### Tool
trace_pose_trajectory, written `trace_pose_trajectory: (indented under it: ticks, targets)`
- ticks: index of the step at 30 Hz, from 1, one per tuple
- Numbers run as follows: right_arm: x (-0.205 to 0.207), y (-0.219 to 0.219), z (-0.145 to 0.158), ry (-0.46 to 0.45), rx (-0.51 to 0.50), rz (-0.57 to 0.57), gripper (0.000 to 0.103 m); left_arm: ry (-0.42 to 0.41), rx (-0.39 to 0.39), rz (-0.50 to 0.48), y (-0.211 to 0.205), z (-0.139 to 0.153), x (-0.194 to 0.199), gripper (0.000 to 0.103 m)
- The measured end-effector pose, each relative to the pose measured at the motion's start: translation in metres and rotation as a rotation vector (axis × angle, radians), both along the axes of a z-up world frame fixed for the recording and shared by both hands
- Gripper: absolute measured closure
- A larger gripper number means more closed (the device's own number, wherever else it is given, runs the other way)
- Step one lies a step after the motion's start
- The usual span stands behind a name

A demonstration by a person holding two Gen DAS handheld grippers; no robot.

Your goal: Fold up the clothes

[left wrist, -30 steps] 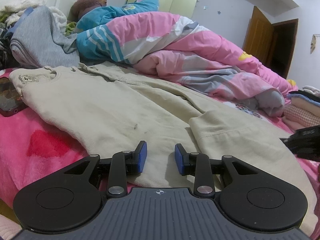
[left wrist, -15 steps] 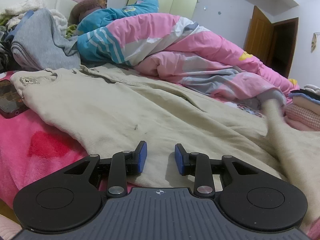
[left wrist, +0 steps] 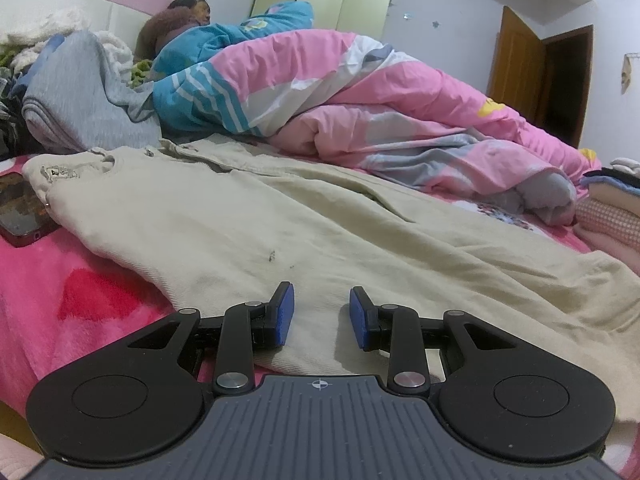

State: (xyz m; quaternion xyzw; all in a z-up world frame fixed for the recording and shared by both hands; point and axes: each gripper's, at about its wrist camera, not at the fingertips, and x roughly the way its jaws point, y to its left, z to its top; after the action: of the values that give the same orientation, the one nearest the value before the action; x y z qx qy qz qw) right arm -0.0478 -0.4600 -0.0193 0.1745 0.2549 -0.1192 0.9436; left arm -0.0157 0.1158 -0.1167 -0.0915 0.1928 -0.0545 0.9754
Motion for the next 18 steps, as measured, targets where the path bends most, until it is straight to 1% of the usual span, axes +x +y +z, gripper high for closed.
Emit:
trace_pose_trajectory:
  ticks: [6, 12, 14, 16, 17, 18]
  targets:
    - [0.0, -0.029, -0.001, 0.03, -0.024, -0.039, 0.098, -0.003, 0.01, 0.005, -0.002, 0.0, 0.0, 0.072]
    - [0.004, -0.035, -0.013, 0.076, -0.04, -0.025, 0.097, -0.005, 0.014, 0.006, -0.003, 0.0, 0.0, 0.072]
    - [0.005, -0.04, -0.017, 0.089, -0.002, -0.026, 0.096, -0.005, 0.013, 0.005, -0.002, 0.0, 0.0, 0.072]
    - [0.003, -0.048, -0.02, 0.086, 0.053, -0.045, 0.088, -0.005, 0.011, 0.004, -0.002, 0.0, 0.001, 0.072]
    - [0.0, -0.052, -0.02, 0.077, 0.081, -0.06, 0.079, -0.005, 0.011, 0.004, -0.002, 0.0, 0.001, 0.072]
    - [-0.005, -0.055, -0.02, 0.066, 0.108, -0.074, 0.073, -0.005, 0.01, 0.004, -0.002, -0.001, 0.001, 0.072]
